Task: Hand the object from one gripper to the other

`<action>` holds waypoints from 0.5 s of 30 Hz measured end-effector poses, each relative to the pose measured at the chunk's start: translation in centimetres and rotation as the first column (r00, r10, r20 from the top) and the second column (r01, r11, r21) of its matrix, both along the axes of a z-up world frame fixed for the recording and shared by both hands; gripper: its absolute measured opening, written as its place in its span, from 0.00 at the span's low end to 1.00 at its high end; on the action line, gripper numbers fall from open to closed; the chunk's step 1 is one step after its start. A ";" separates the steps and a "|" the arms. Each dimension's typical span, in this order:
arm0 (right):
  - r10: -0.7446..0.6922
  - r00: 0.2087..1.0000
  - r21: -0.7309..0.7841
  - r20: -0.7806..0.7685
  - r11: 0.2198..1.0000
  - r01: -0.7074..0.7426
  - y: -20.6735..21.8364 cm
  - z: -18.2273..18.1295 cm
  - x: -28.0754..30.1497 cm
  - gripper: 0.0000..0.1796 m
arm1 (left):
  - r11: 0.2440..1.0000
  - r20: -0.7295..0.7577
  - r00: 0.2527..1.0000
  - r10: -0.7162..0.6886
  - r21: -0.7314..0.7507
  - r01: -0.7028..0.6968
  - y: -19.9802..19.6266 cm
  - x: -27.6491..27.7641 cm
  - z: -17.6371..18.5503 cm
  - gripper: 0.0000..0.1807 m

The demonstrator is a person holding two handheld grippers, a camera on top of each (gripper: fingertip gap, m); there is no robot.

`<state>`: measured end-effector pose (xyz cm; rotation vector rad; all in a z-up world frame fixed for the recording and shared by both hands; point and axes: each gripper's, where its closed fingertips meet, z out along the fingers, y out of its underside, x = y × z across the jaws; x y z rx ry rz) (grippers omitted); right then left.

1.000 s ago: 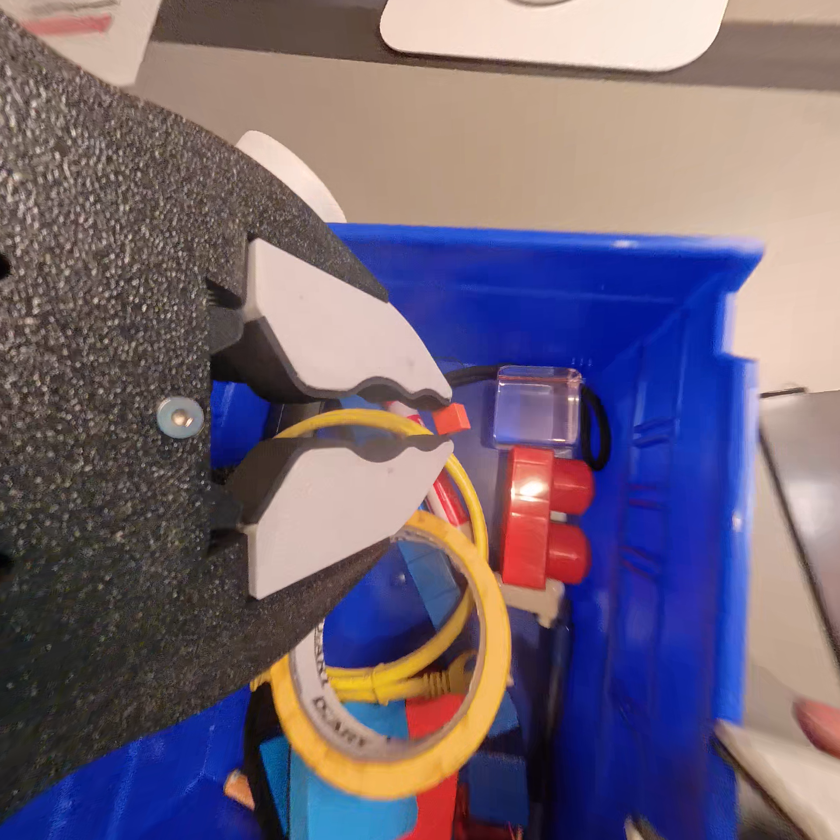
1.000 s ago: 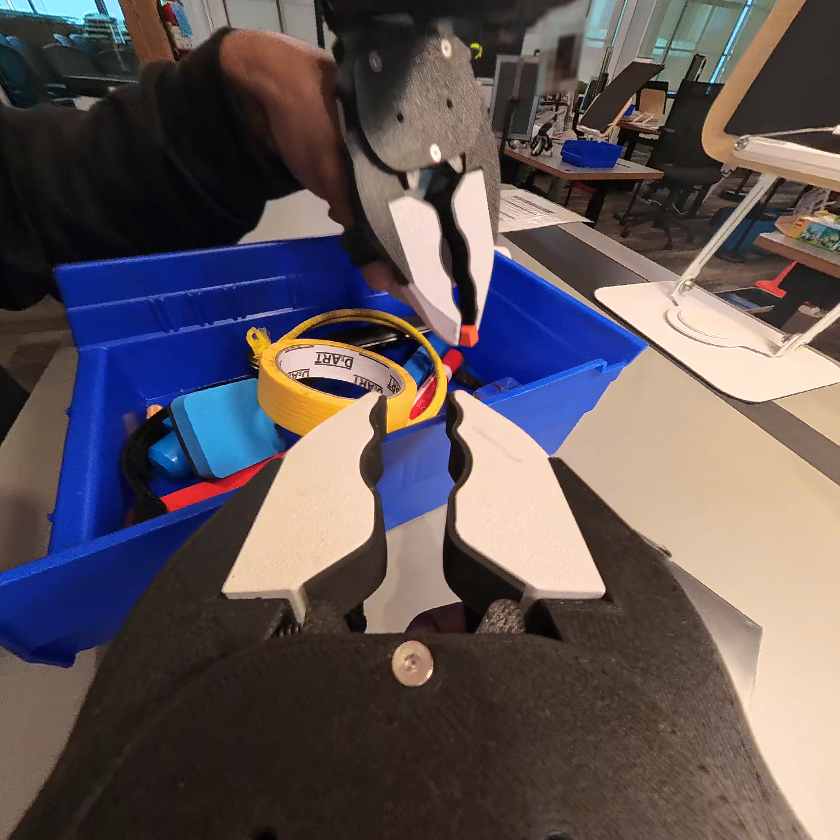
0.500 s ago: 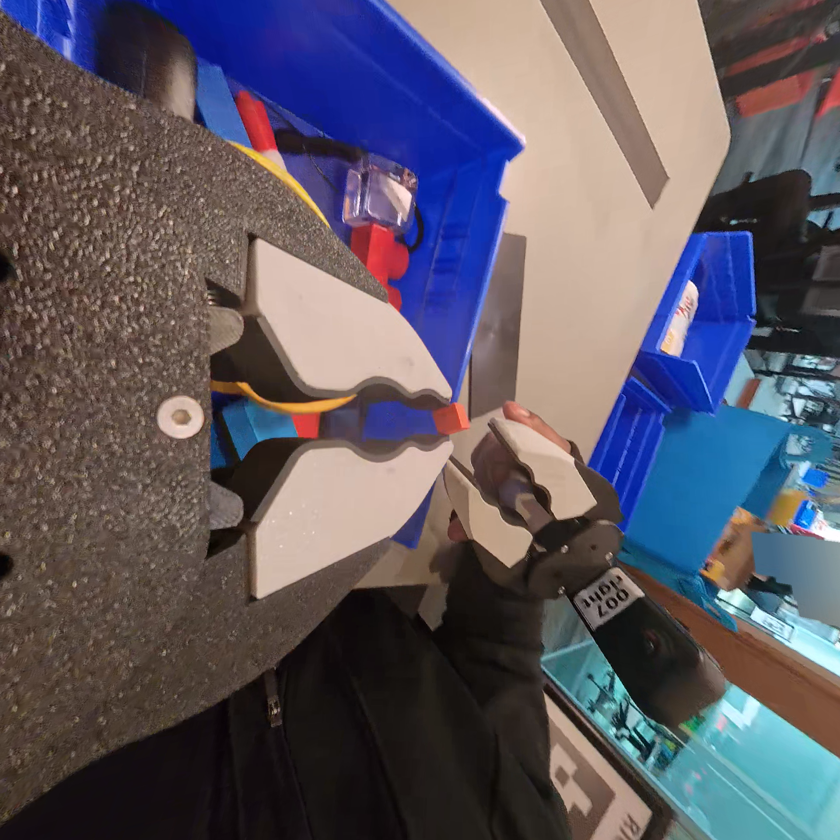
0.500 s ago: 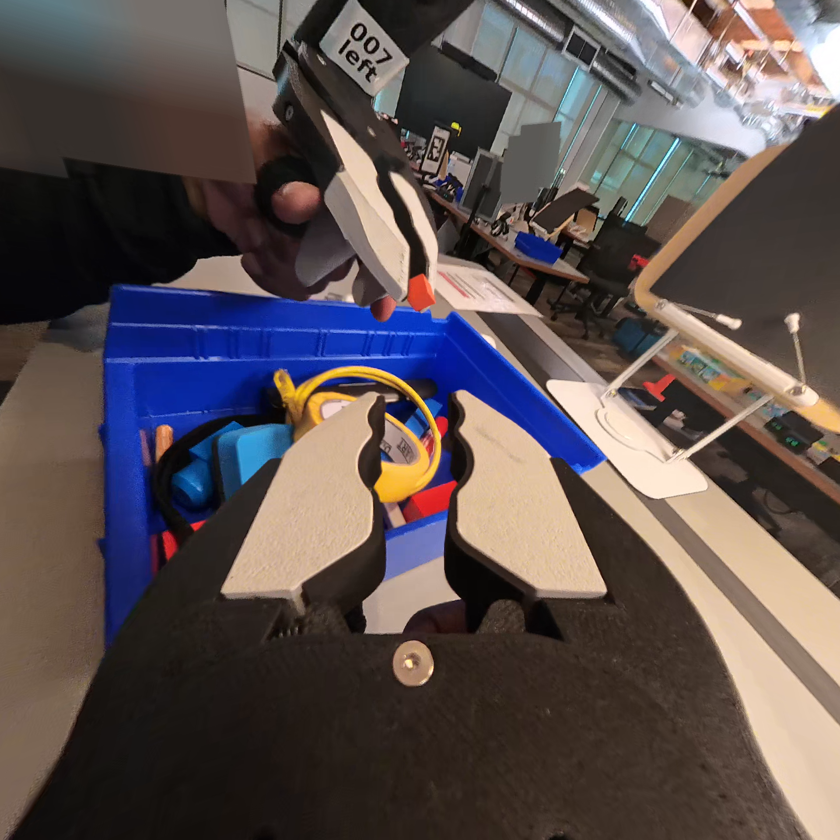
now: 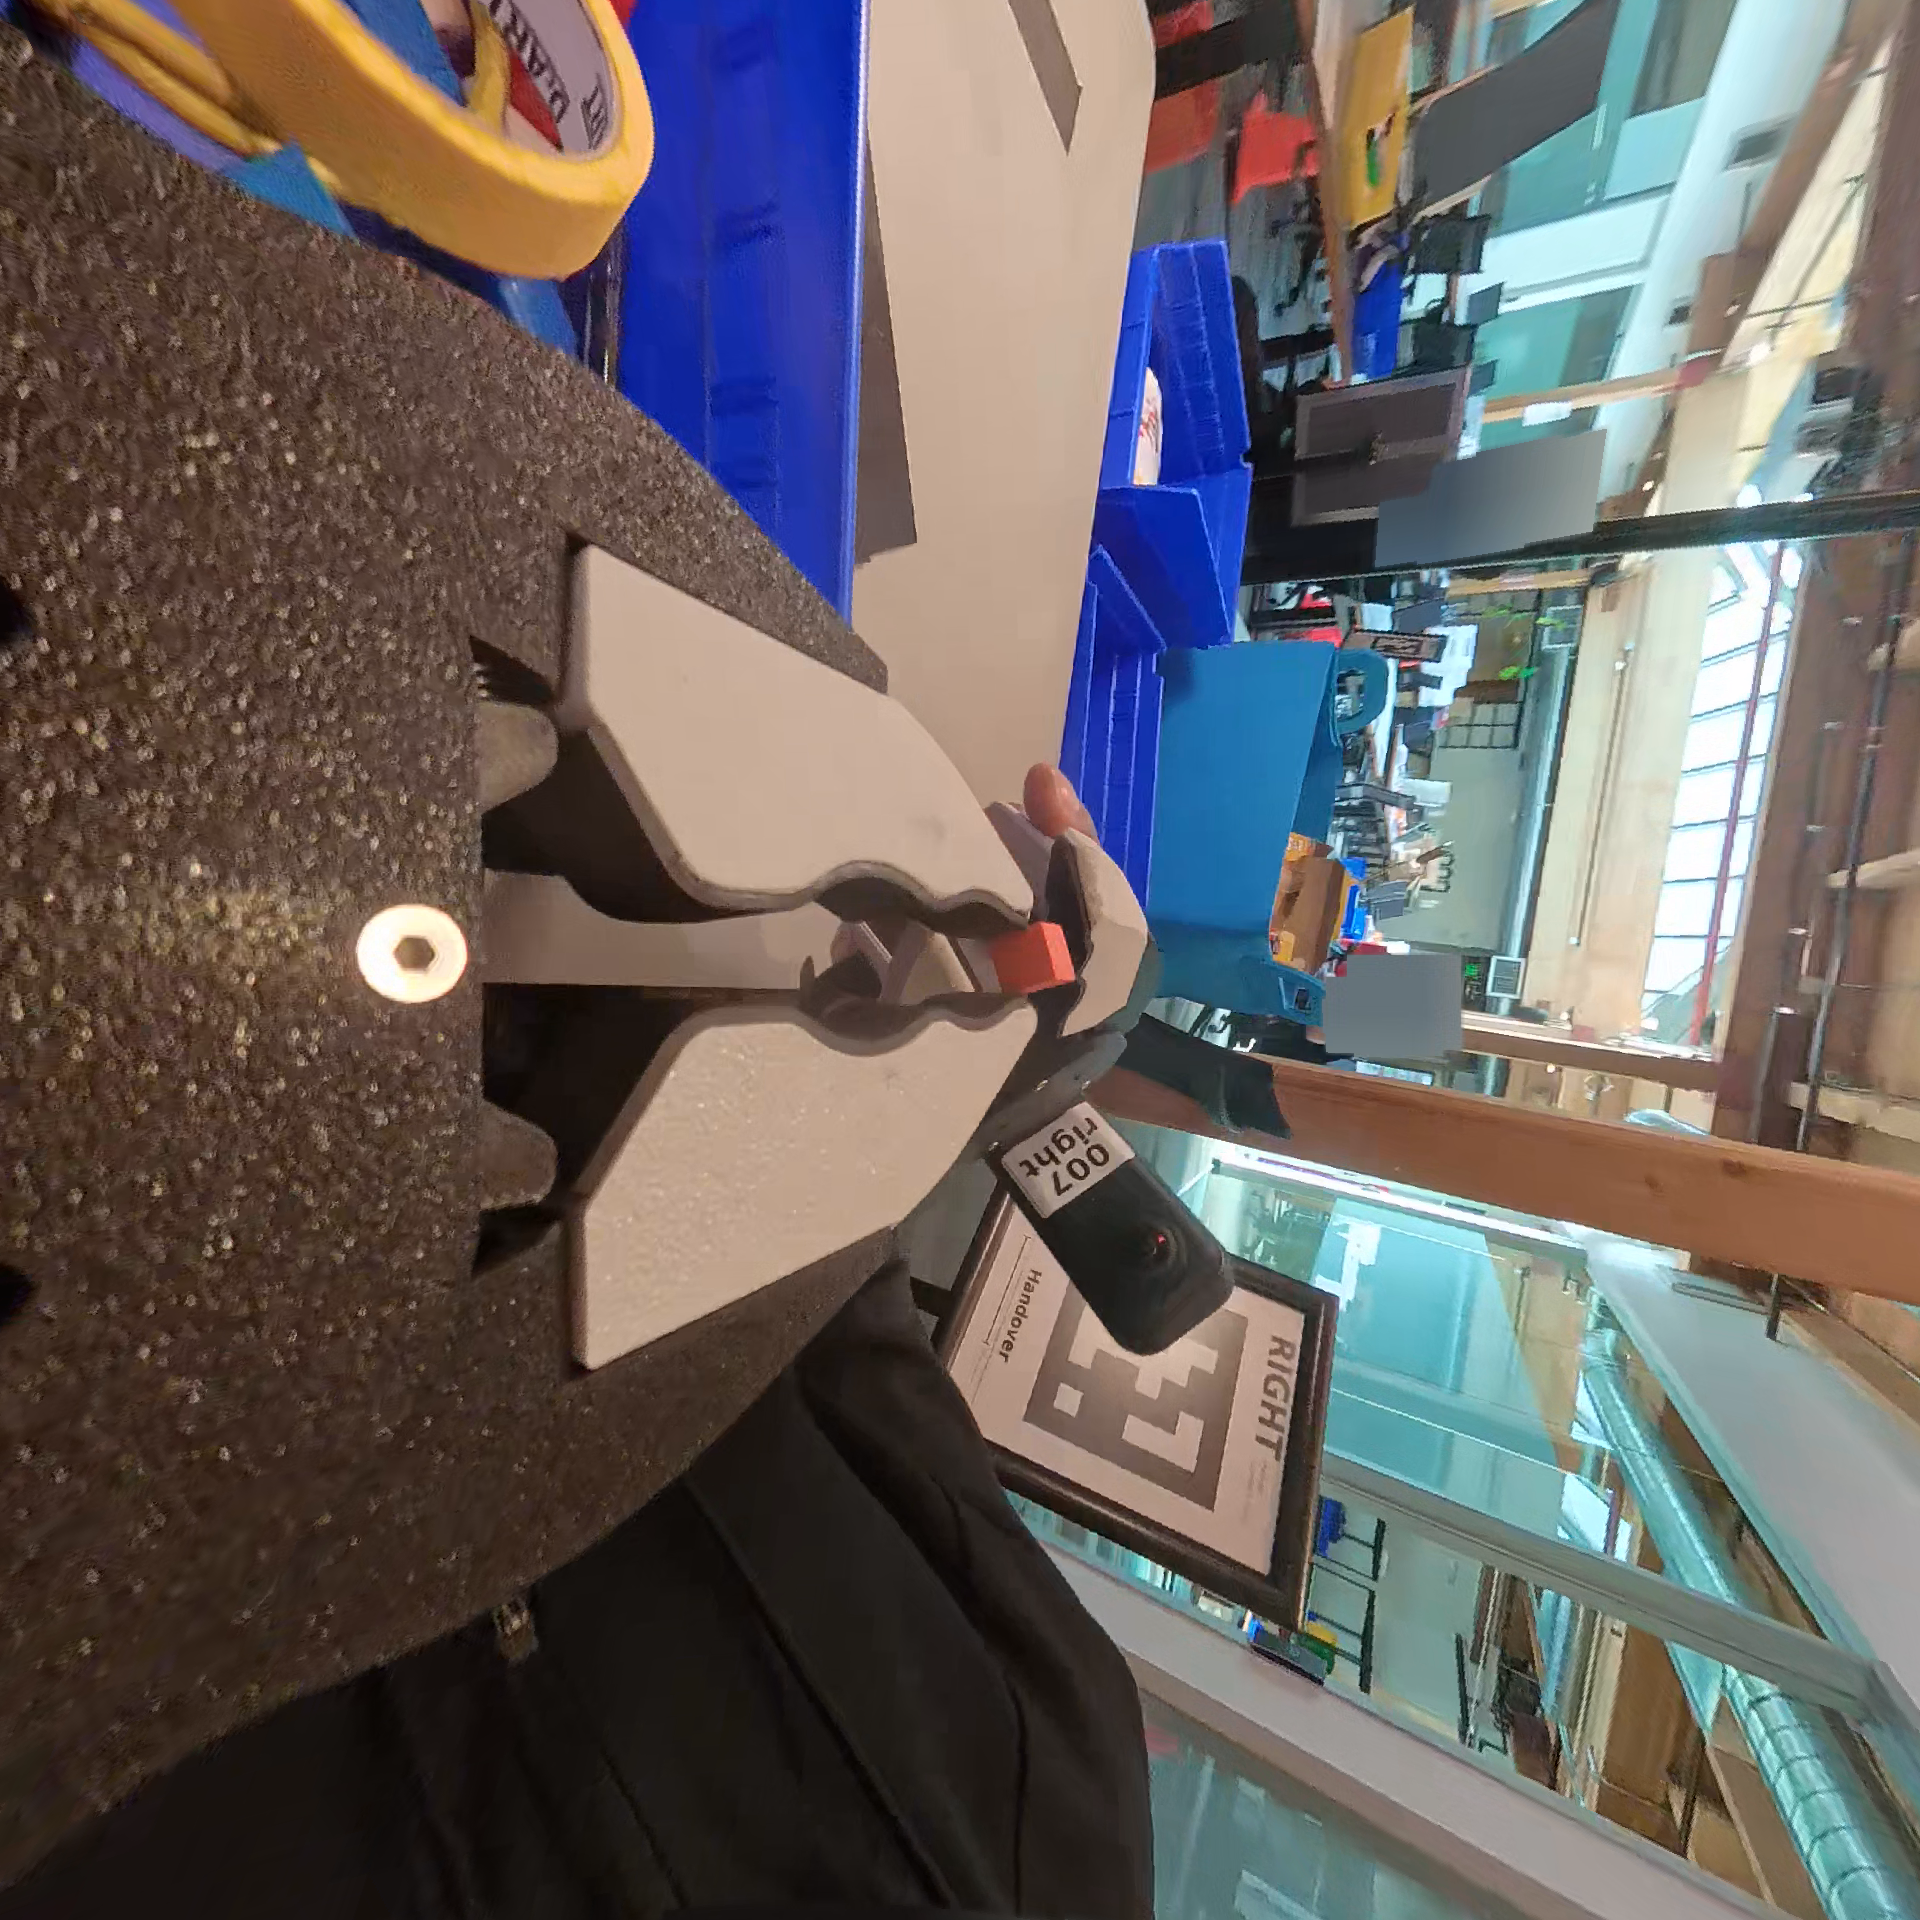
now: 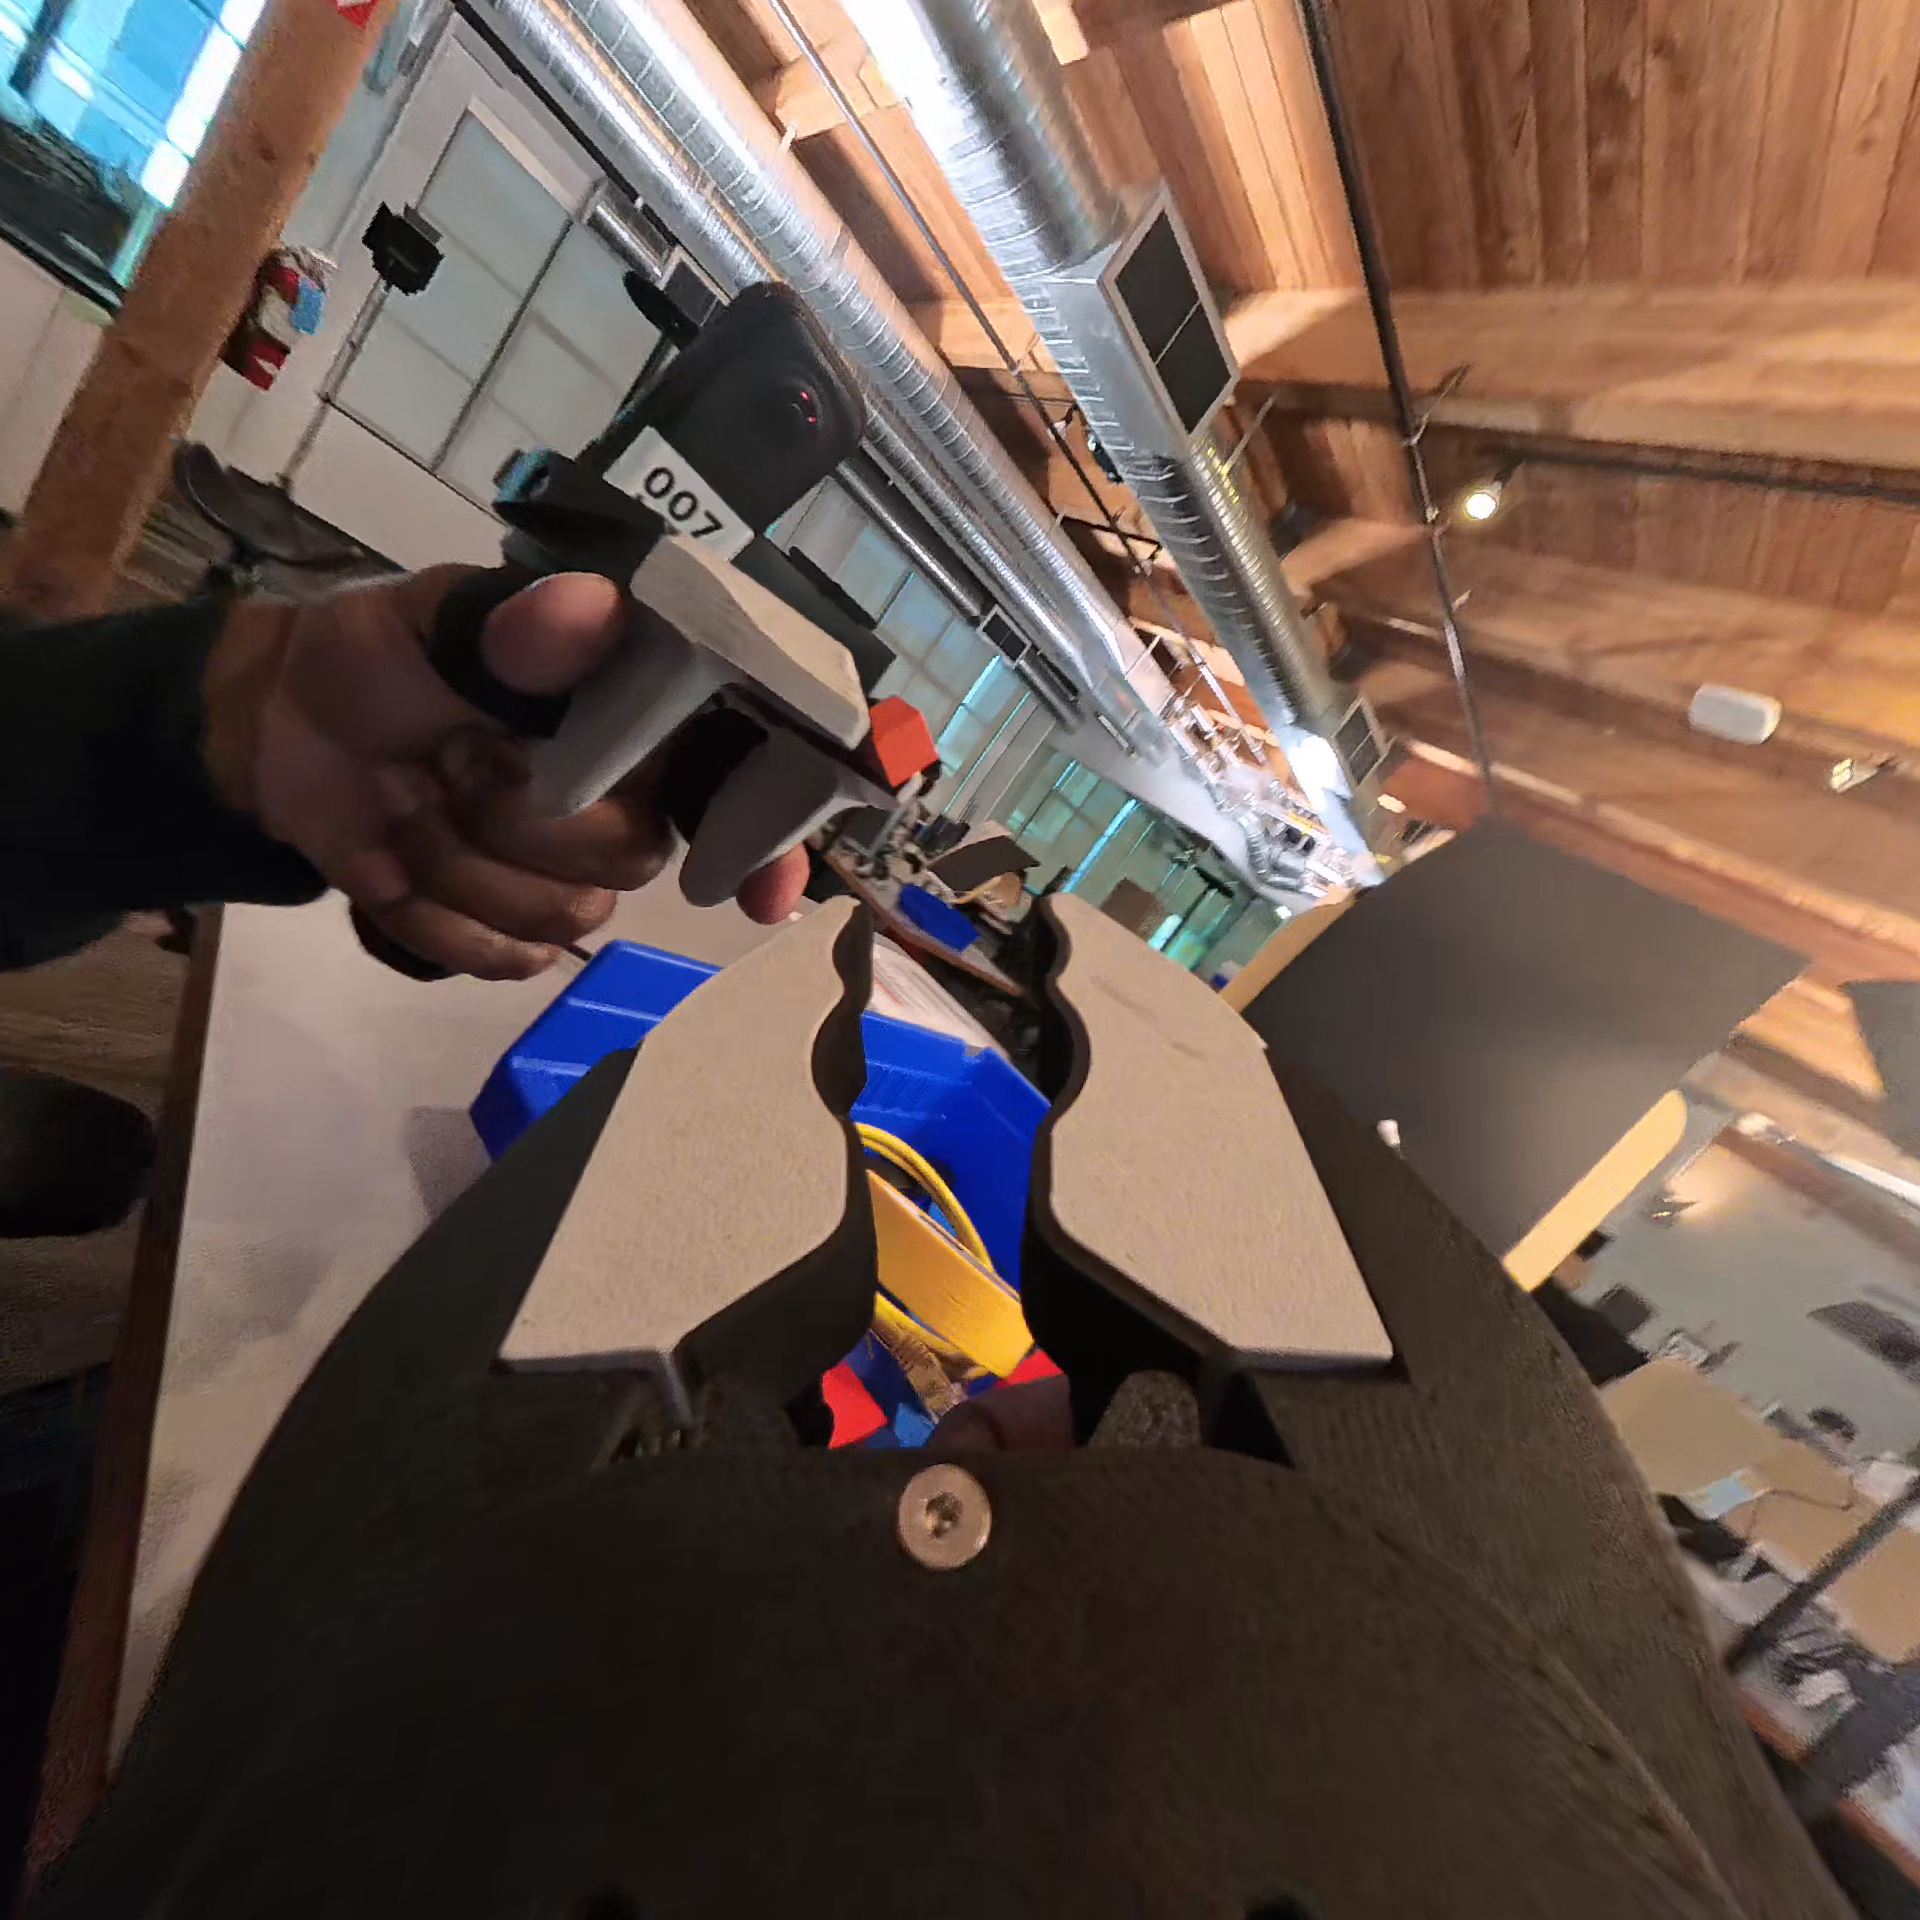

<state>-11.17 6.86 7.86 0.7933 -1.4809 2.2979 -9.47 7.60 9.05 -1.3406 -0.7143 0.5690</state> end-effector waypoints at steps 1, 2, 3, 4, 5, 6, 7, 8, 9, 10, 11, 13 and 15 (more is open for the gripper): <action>-0.032 0.999 -0.024 -0.040 0.999 0.031 0.3 -0.3 0.5 0.16 | 1.000 -0.019 1.000 0.008 -0.003 -0.008 0.4 0.6 -0.5 0.06; -0.061 0.994 -0.033 -0.088 0.998 0.058 0.2 -0.9 0.9 0.16 | 1.000 -0.038 0.999 0.012 0.003 -0.012 0.7 1.1 -1.0 0.06; -0.085 0.986 -0.026 -0.146 0.996 0.082 0.0 -1.6 1.3 0.16 | 1.000 -0.054 0.998 0.009 0.016 -0.008 0.9 1.6 -1.3 0.06; -0.107 0.975 -0.021 -0.194 0.994 0.105 -0.1 -2.3 1.5 0.16 | 1.000 -0.067 0.998 0.007 0.031 -0.005 1.0 1.9 -1.7 0.06; -0.116 0.969 -0.025 -0.219 0.993 0.113 -0.2 -2.7 1.7 0.16 | 0.999 -0.077 0.997 0.004 0.043 0.000 1.0 2.0 -1.9 0.06; -0.104 0.969 -0.027 -0.224 0.995 0.100 -0.1 -2.9 2.0 0.16 | 0.999 -0.075 0.997 -0.003 0.049 0.007 0.9 2.1 -2.1 0.06; -0.084 0.973 -0.027 -0.217 0.996 0.080 -0.1 -3.1 2.2 0.16 | 0.999 -0.063 0.998 -0.004 0.047 0.007 0.7 1.9 -2.4 0.06; -0.070 0.976 -0.029 -0.206 0.997 0.065 -0.1 -3.2 2.2 0.16 | 0.999 -0.058 0.998 0.002 0.044 0.001 0.4 1.7 -2.5 0.06; -0.060 0.980 -0.029 -0.192 0.998 0.055 -0.2 -3.4 1.9 0.16 | 0.999 -0.058 0.998 0.001 0.046 0.002 0.1 1.4 -2.6 0.06; -0.049 0.983 -0.027 -0.177 0.999 0.044 -0.4 -3.5 1.6 0.16 | 0.998 -0.051 0.999 -0.011 0.053 0.014 0.1 1.1 -2.7 0.06; -0.038 0.986 -0.027 -0.161 0.999 0.034 -0.6 -3.7 1.2 0.16 | 0.998 -0.038 0.999 -0.020 0.059 0.023 0.0 0.7 -2.9 0.06; -0.025 0.990 -0.031 -0.136 0.999 0.021 -0.8 -4.0 0.2 0.17 | 0.998 0.001 1.000 -0.018 0.052 0.018 -0.1 -0.3 -3.6 0.06; -0.018 0.994 -0.031 -0.107 0.999 0.015 -1.0 -4.1 -0.8 0.17 | 0.999 0.043 0.999 -0.012 0.045 0.010 -0.4 -1.2 -4.3 0.06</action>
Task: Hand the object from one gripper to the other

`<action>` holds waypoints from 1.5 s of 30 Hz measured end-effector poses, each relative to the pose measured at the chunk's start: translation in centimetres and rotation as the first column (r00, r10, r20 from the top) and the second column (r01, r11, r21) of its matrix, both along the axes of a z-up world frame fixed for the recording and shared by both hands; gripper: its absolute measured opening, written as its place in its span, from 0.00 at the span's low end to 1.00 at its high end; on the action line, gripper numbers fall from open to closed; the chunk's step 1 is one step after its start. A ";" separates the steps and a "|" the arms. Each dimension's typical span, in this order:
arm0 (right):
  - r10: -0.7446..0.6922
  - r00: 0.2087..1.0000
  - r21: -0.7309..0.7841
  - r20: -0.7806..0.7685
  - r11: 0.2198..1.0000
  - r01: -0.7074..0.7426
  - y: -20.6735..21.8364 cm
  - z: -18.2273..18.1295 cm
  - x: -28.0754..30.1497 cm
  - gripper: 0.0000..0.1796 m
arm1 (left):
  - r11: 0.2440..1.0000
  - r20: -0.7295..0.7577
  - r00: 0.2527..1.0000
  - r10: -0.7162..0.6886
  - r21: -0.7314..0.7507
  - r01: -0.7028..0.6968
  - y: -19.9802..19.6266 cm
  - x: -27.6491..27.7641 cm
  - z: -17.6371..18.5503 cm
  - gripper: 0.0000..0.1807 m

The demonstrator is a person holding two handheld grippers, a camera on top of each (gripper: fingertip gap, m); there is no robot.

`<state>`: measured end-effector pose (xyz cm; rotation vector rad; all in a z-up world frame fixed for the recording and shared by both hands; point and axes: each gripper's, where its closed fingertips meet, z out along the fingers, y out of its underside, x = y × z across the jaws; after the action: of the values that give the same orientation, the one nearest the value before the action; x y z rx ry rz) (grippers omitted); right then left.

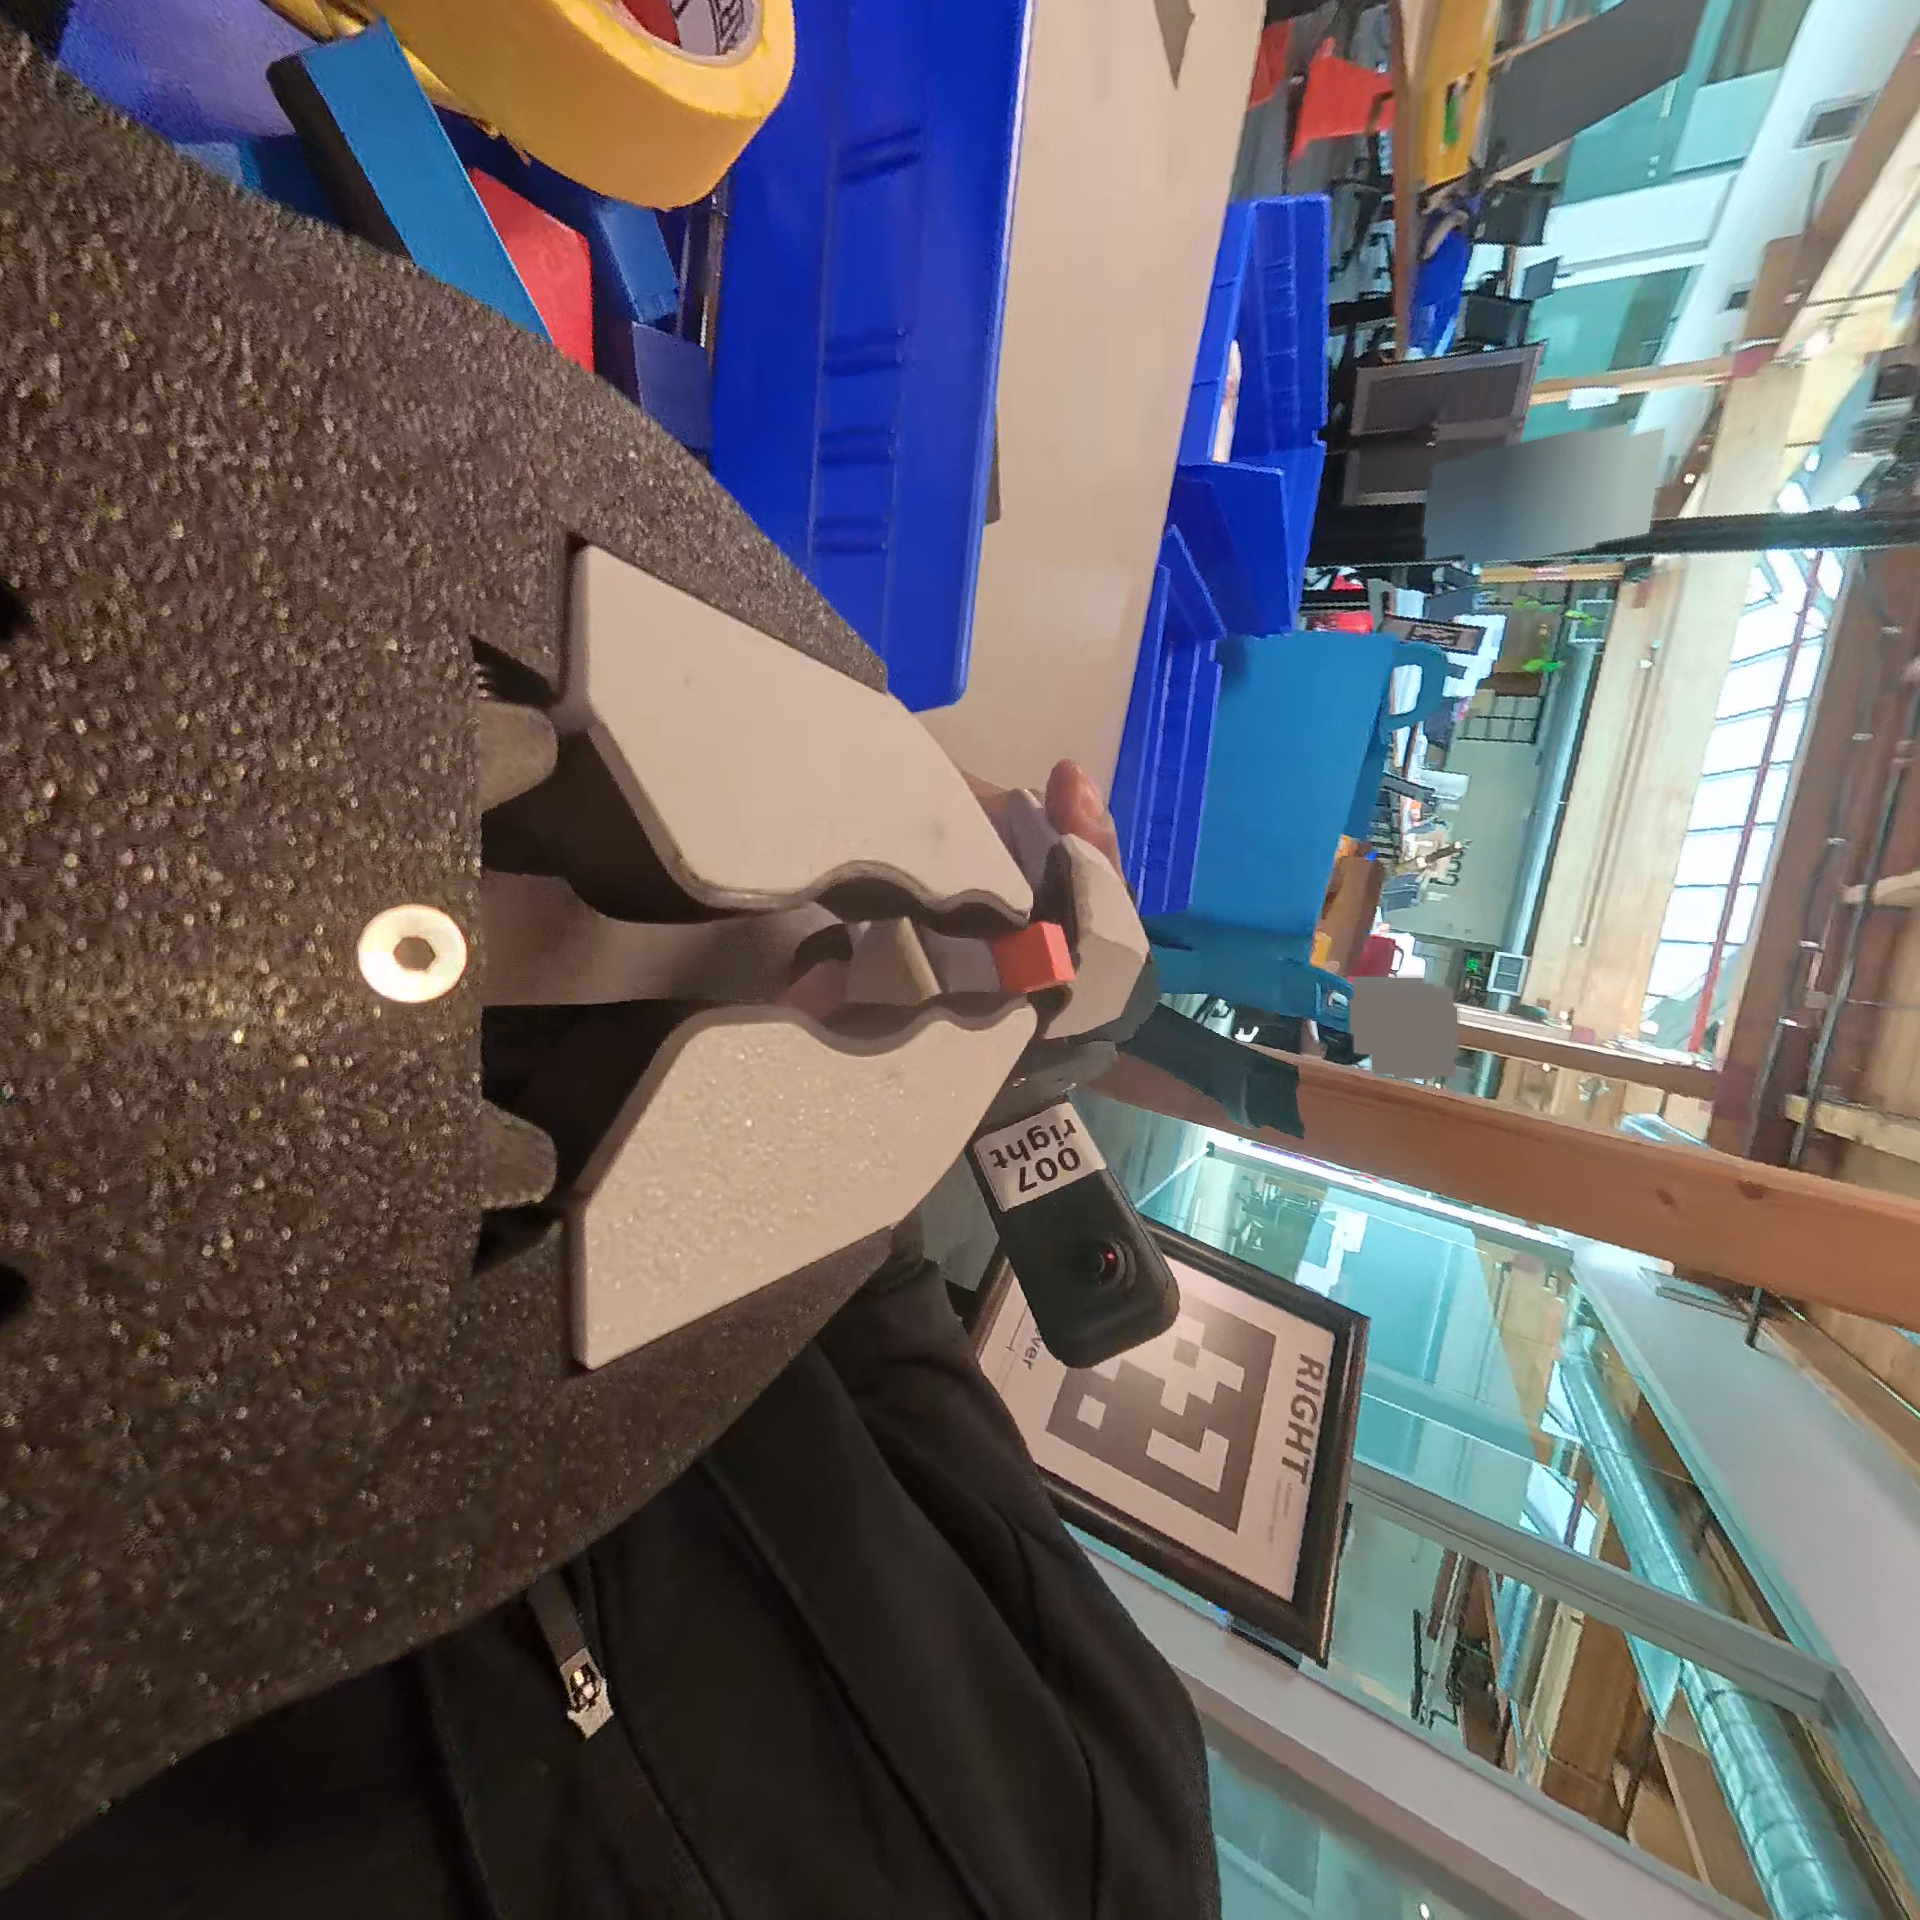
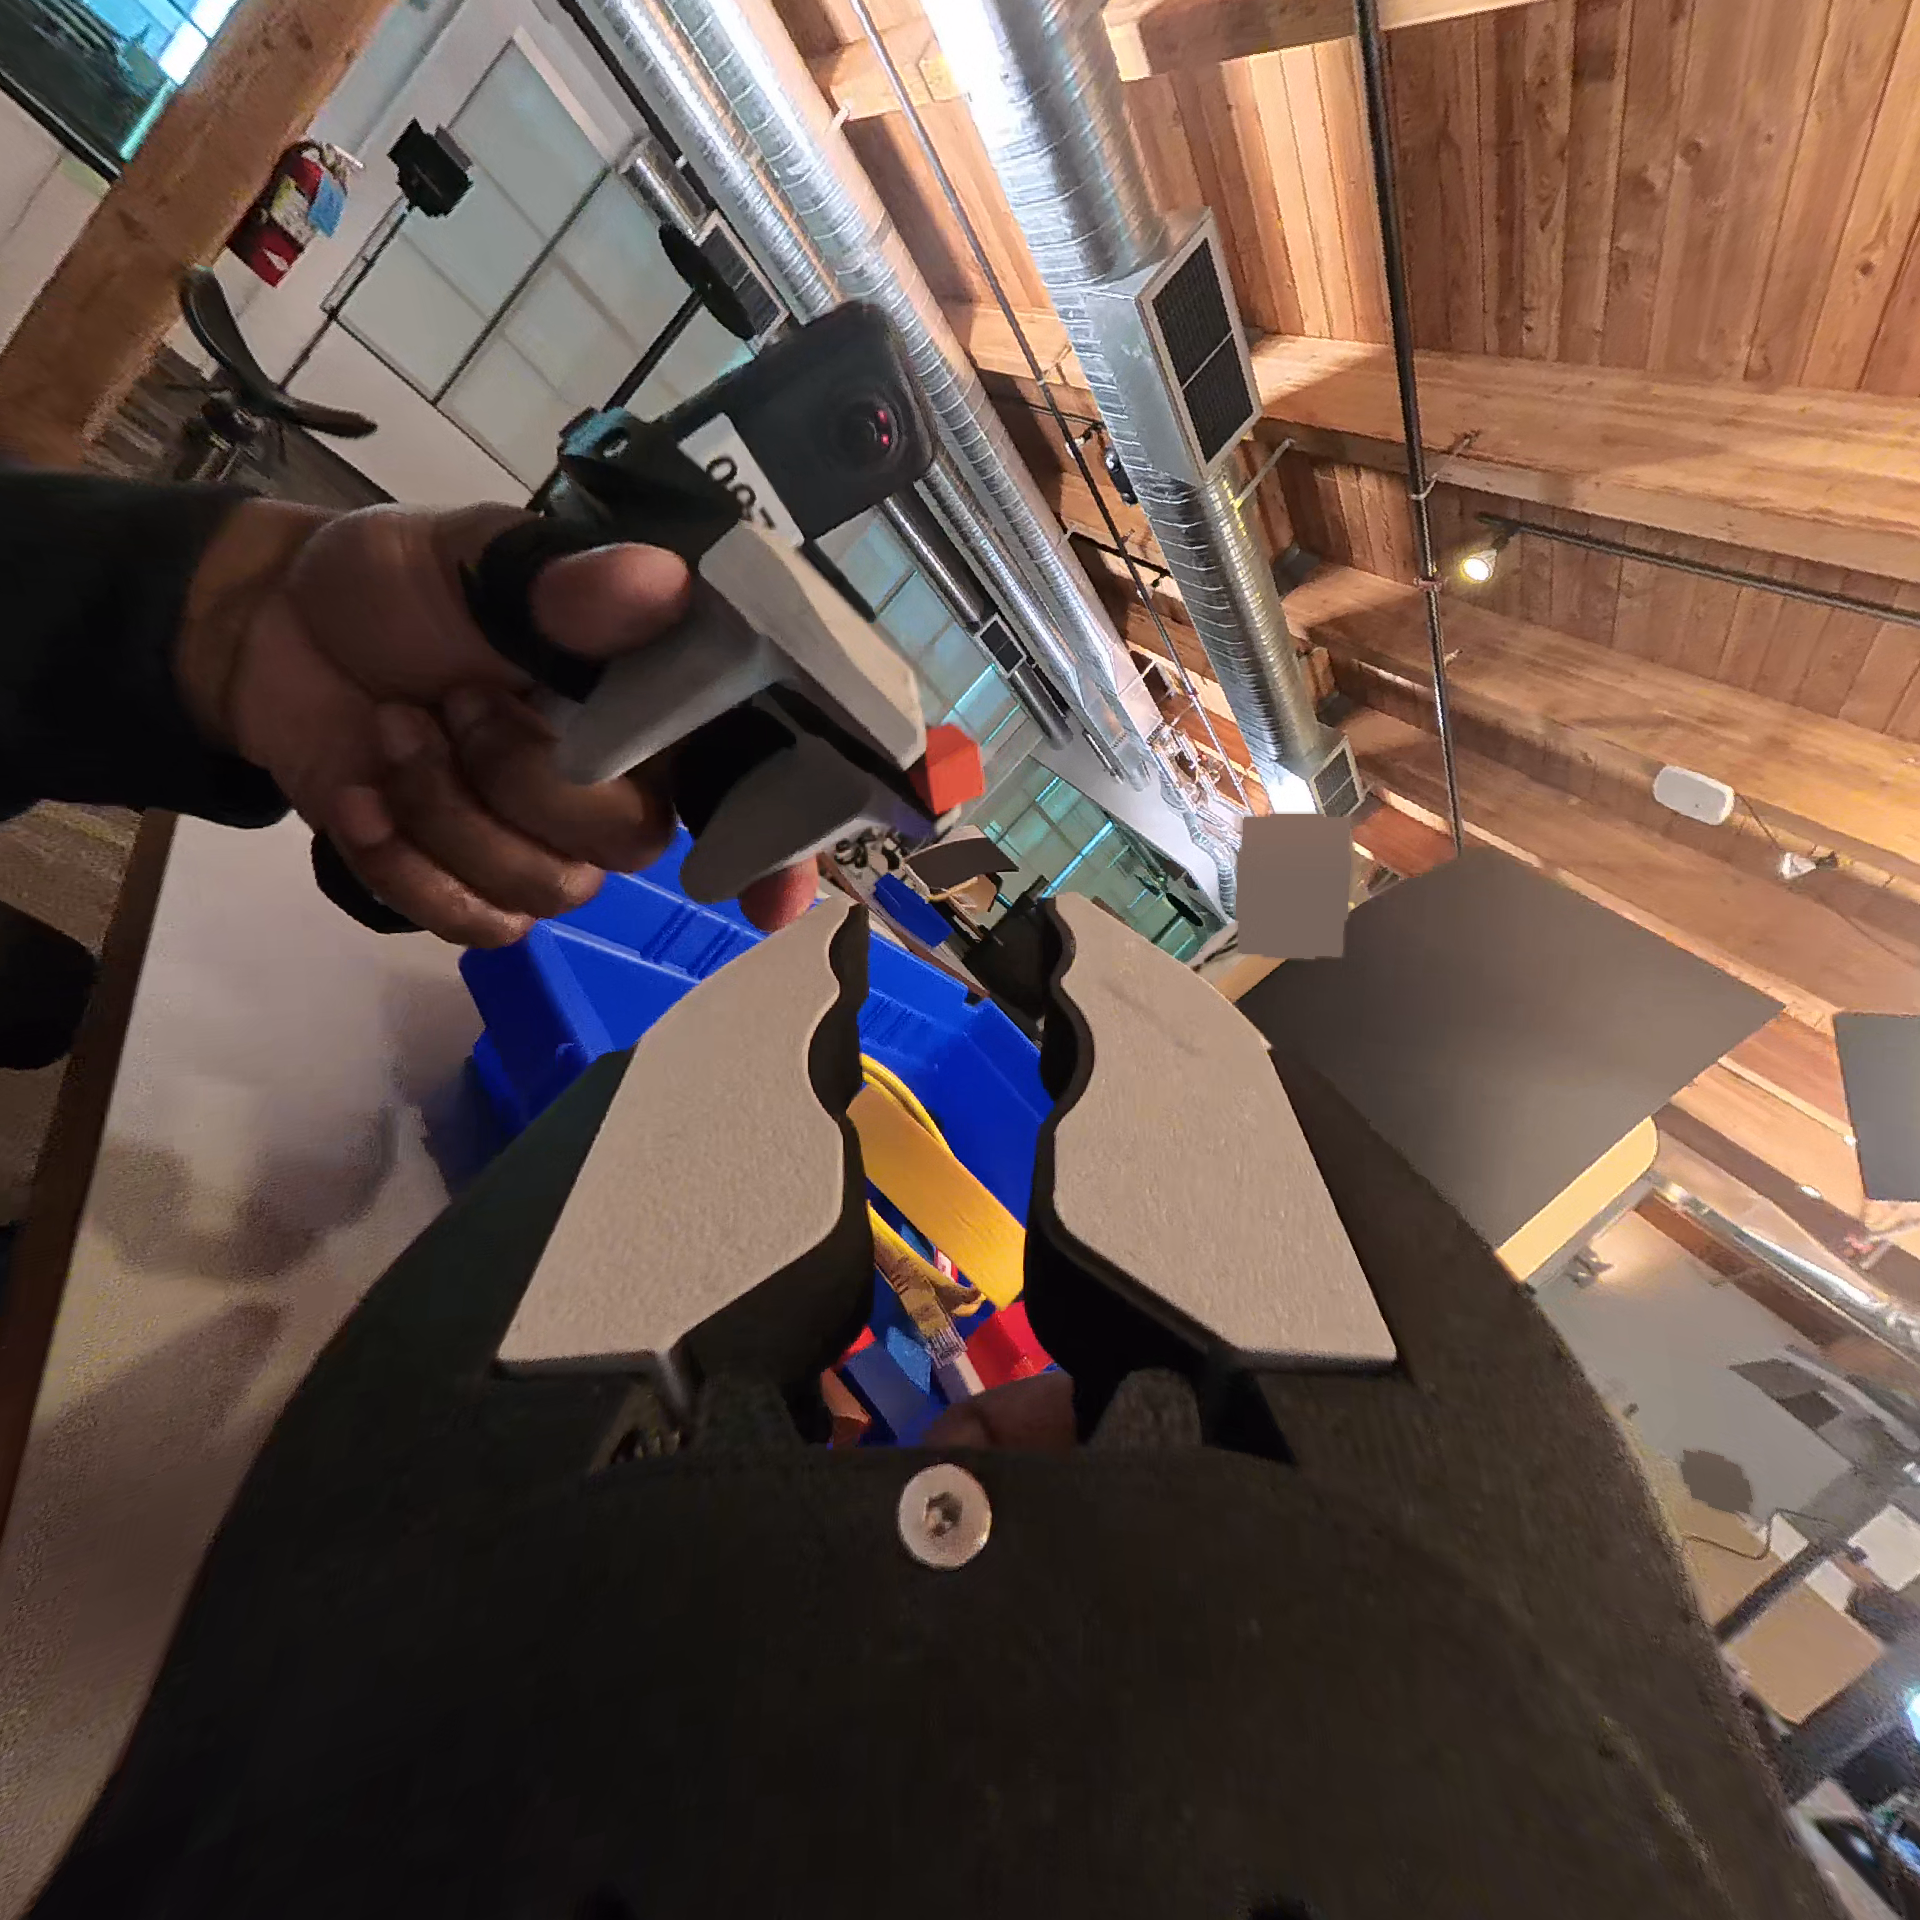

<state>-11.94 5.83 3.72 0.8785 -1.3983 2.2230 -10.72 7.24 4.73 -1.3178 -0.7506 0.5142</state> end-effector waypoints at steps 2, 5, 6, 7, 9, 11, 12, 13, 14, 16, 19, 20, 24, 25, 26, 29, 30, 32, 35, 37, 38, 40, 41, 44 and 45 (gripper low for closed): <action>0.021 1.000 -0.002 0.012 1.000 -0.021 0.1 0.2 -0.2 0.17 | 1.000 0.026 1.000 -0.001 -0.002 0.001 -0.3 -0.7 -0.6 0.06; 0.015 1.000 0.035 -0.021 0.999 -0.014 -0.5 -0.6 -0.1 0.17 | 0.999 0.062 0.997 -0.041 0.029 0.039 -0.1 -1.3 -1.3 0.06; 0.010 0.999 0.038 -0.033 0.999 -0.009 -0.7 -0.7 0.0 0.17 | 0.998 0.075 0.996 -0.053 0.040 0.050 0.0 -1.4 -1.4 0.06; 0.006 0.999 0.029 -0.041 1.000 -0.004 -0.7 -0.7 0.1 0.16 | 0.998 0.079 0.995 -0.056 0.039 0.053 0.0 -1.4 -1.4 0.06; 0.007 0.999 0.017 -0.036 1.000 -0.006 -0.5 -0.6 0.3 0.16 | 0.998 0.077 0.996 -0.051 0.035 0.048 -0.1 -1.2 -1.5 0.06; 0.013 1.000 0.004 -0.025 1.000 -0.013 -0.1 -0.3 0.4 0.16 | 0.998 0.092 0.995 -0.048 0.034 0.045 -0.1 -0.9 -1.7 0.06; 0.024 0.999 0.000 -0.023 1.000 -0.024 0.1 -0.2 0.6 0.16 | 0.999 0.105 0.994 -0.044 0.028 0.042 -0.1 -0.8 -1.9 0.06; 0.034 0.999 -0.001 -0.026 0.999 -0.034 0.3 -0.1 0.8 0.16 | 0.999 0.123 0.992 -0.043 0.019 0.041 0.0 -0.6 -2.2 0.06; 0.040 0.999 -0.001 -0.037 0.999 -0.040 0.5 -0.1 1.2 0.15 | 0.999 0.136 0.990 -0.044 0.007 0.044 0.2 -0.4 -2.4 0.06; 0.049 0.996 0.013 -0.080 0.999 -0.048 0.7 -0.3 2.0 0.14 | 0.999 0.138 0.989 -0.047 -0.019 0.051 0.7 0.2 -2.3 0.06; 0.048 0.991 0.000 -0.127 0.999 -0.048 1.3 0.2 3.0 0.12 | 0.997 0.141 0.988 -0.069 -0.033 0.075 1.5 1.1 -2.0 0.06; 0.053 0.989 0.000 -0.137 0.999 -0.053 1.5 0.4 3.2 0.11 | 0.996 0.141 0.987 -0.076 -0.041 0.082 1.8 1.3 -1.9 0.06; 0.041 0.981 0.020 -0.190 0.999 -0.038 1.9 0.6 3.5 0.06 | 0.995 0.135 0.986 -0.093 -0.027 0.098 2.2 1.7 -1.4 0.06; 0.040 0.981 0.031 -0.192 0.999 -0.034 1.9 0.6 3.3 0.06 | 0.995 0.131 0.987 -0.096 -0.022 0.100 2.2 1.7 -1.4 0.06; 0.036 0.982 0.040 -0.185 0.999 -0.029 1.8 0.6 3.1 0.06 | 0.995 0.128 0.987 -0.092 -0.017 0.095 2.2 1.5 -1.4 0.06; 0.035 0.997 0.045 -0.068 0.998 -0.032 1.5 1.5 1.6 0.05 | 0.997 0.080 0.994 -0.074 0.014 0.073 1.7 1.0 -0.9 0.10; 0.061 0.998 0.073 0.005 0.995 -0.061 1.4 1.6 1.1 0.06 | 0.998 0.040 0.998 -0.053 0.019 0.052 1.4 0.8 -0.6 0.13; 0.143 0.970 0.160 0.195 0.971 -0.175 1.1 1.6 0.3 0.05 | 0.999 -0.056 0.998 0.030 0.023 -0.029 0.2 0.3 0.2 0.19; 0.246 0.841 0.224 0.483 0.893 -0.390 0.8 1.5 -0.7 0.05 | 0.980 -0.230 0.953 0.197 0.025 -0.196 -1.3 -0.3 1.1 0.21; 0.294 0.722 0.241 0.626 0.807 -0.539 0.8 0.9 -1.0 0.05 | 0.961 -0.305 0.911 0.276 0.057 -0.272 -1.4 -0.4 0.9 0.21; 0.310 0.666 0.238 0.678 0.766 -0.598 0.7 0.5 -1.2 0.05 | 0.950 -0.336 0.889 0.310 0.065 -0.307 -1.4 -0.4 0.5 0.21; 0.303 0.578 0.215 0.758 0.720 -0.660 0.3 -0.4 -1.9 0.05 | 0.931 -0.384 0.855 0.349 0.033 -0.365 -1.3 -0.7 -0.6 0.18; 0.286 0.544 0.221 0.789 0.694 -0.685 0.2 -0.6 -2.0 0.05 | 0.925 -0.390 0.851 0.352 0.005 -0.380 -1.1 -1.1 -1.0 0.18; 0.332 0.546 0.202 0.769 0.684 -0.701 0.9 -0.3 -1.5 0.05 | 0.913 -0.350 0.864 0.363 -0.052 -0.405 -0.9 -1.9 -2.0 0.16; 0.333 0.560 0.212 0.759 0.686 -0.696 1.0 -0.4 -1.3 0.05 | 0.911 -0.353 0.862 0.365 -0.055 -0.408 -0.9 -1.9 -1.9 0.15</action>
<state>-13.21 6.83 3.29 0.7334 -2.4110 2.8907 -12.64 6.37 2.79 -1.1534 -0.7049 1.1016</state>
